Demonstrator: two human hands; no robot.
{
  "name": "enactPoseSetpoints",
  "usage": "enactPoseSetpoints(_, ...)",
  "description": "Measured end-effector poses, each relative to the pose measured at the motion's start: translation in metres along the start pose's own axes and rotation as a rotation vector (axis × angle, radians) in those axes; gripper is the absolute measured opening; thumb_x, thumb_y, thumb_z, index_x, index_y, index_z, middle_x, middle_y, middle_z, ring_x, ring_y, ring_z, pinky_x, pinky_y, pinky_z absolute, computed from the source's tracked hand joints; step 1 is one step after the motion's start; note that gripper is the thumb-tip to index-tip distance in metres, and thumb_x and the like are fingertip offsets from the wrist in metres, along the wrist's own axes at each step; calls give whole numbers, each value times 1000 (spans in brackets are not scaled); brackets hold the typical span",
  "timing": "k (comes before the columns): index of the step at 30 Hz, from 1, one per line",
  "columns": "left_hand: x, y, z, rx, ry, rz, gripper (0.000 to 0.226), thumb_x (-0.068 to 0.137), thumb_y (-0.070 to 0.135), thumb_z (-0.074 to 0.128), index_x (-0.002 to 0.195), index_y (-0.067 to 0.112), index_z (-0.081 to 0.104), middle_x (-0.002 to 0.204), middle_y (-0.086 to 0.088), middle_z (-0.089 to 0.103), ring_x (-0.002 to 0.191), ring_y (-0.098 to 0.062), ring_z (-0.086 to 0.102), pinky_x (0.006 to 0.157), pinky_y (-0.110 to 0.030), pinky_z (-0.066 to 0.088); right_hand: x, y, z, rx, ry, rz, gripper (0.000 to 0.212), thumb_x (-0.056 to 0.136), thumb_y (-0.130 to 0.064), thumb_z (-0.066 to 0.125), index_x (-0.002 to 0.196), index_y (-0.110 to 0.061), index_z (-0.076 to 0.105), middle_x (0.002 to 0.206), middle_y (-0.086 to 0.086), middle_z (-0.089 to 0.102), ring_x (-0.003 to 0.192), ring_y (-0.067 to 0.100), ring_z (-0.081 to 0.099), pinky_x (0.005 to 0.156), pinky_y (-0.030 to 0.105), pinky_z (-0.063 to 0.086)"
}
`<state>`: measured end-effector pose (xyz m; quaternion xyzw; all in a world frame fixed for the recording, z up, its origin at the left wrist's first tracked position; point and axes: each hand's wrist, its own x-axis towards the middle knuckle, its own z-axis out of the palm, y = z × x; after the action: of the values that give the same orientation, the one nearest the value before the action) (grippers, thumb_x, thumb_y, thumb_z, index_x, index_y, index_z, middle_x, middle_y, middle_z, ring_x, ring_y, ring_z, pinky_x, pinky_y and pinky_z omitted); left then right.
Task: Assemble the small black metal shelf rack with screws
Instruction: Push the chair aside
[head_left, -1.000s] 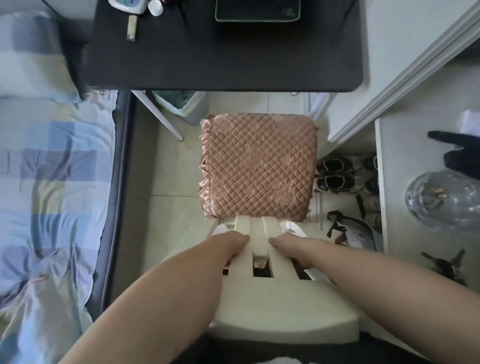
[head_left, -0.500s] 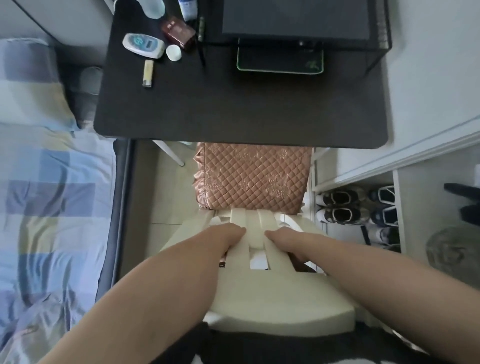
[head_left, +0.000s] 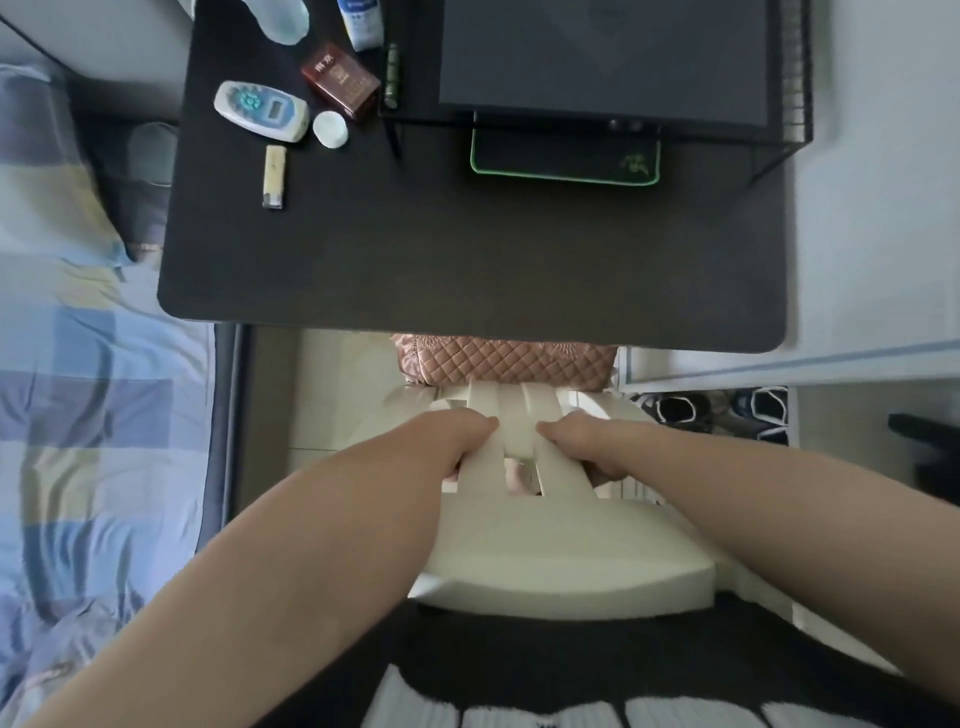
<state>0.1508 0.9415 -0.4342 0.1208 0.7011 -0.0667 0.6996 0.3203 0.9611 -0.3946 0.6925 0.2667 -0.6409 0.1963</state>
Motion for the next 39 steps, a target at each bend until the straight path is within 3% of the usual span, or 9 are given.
enactPoseSetpoints(10, 8, 61, 10, -35, 16, -34, 33, 104, 36, 50, 116, 7, 57, 119, -12, 70, 107, -27, 69, 97, -46, 55, 16, -33, -53, -88, -53, 7, 34, 109, -38, 38, 113, -10, 57, 100, 9, 67, 87, 26, 67, 65, 34, 57)
enactPoseSetpoints(18, 3, 81, 15, -71, 4, -98, 36, 104, 34, 51, 125, 5, 57, 120, -10, 71, 108, -25, 70, 97, -47, 55, 20, -43, -73, -113, -104, 29, 34, 110, -38, 36, 109, -11, 57, 88, 5, 65, 78, 21, 65, 64, 34, 55)
enactPoseSetpoints(21, 1, 88, 15, -53, -5, -110, 36, 104, 34, 52, 124, 5, 57, 119, -10, 72, 108, -24, 70, 96, -45, 56, 20, -45, -80, -108, -125, 32, 37, 110, -38, 35, 115, -10, 60, 95, 5, 67, 87, 24, 67, 69, 35, 57)
enactPoseSetpoints(27, -6, 101, 3, 41, -57, -176, 30, 105, 32, 51, 119, 7, 58, 79, -5, 77, 68, -19, 75, 66, -35, 61, 22, -54, -80, -63, -177, 55, 34, 111, -29, 35, 119, -7, 60, 119, 7, 71, 96, 25, 68, 89, 40, 58)
enactPoseSetpoints(29, -10, 103, 1, 85, -77, -180, 31, 105, 31, 49, 124, 7, 56, 84, -6, 76, 68, -20, 75, 62, -35, 61, 25, -54, -79, -53, -183, 74, 33, 111, -28, 34, 120, -7, 58, 128, 7, 69, 106, 24, 68, 100, 41, 54)
enactPoseSetpoints(32, -21, 109, 0, 250, -113, -186, 36, 107, 32, 46, 128, 5, 55, 93, -7, 75, 70, -20, 74, 56, -32, 59, 17, -55, -86, -194, -216, 64, 33, 109, -27, 35, 116, -10, 63, 103, 3, 68, 86, 21, 67, 96, 34, 54)
enactPoseSetpoints(35, -39, 120, -4, 634, -79, -162, 48, 104, 40, 49, 129, 0, 57, 105, -10, 71, 88, -24, 73, 79, -35, 60, -7, -65, -102, -598, -189, -25, 28, 98, -25, 45, 90, -7, 65, 82, 8, 65, 64, 23, 64, 72, 35, 61)
enactPoseSetpoints(37, -51, 125, -6, 790, -41, -129, 55, 100, 43, 56, 129, -3, 56, 116, -15, 69, 104, -29, 71, 95, -44, 56, -24, -72, -110, -735, -172, -87, 26, 94, -26, 51, 99, -6, 66, 91, 8, 74, 75, 24, 73, 76, 42, 63)
enactPoseSetpoints(39, -65, 126, -8, 878, -39, -93, 54, 98, 44, 59, 128, -2, 56, 112, -14, 72, 106, -32, 71, 96, -48, 55, -40, -74, -115, -794, -141, -133, 34, 98, -31, 50, 120, -7, 58, 98, 6, 76, 89, 23, 76, 79, 46, 63)
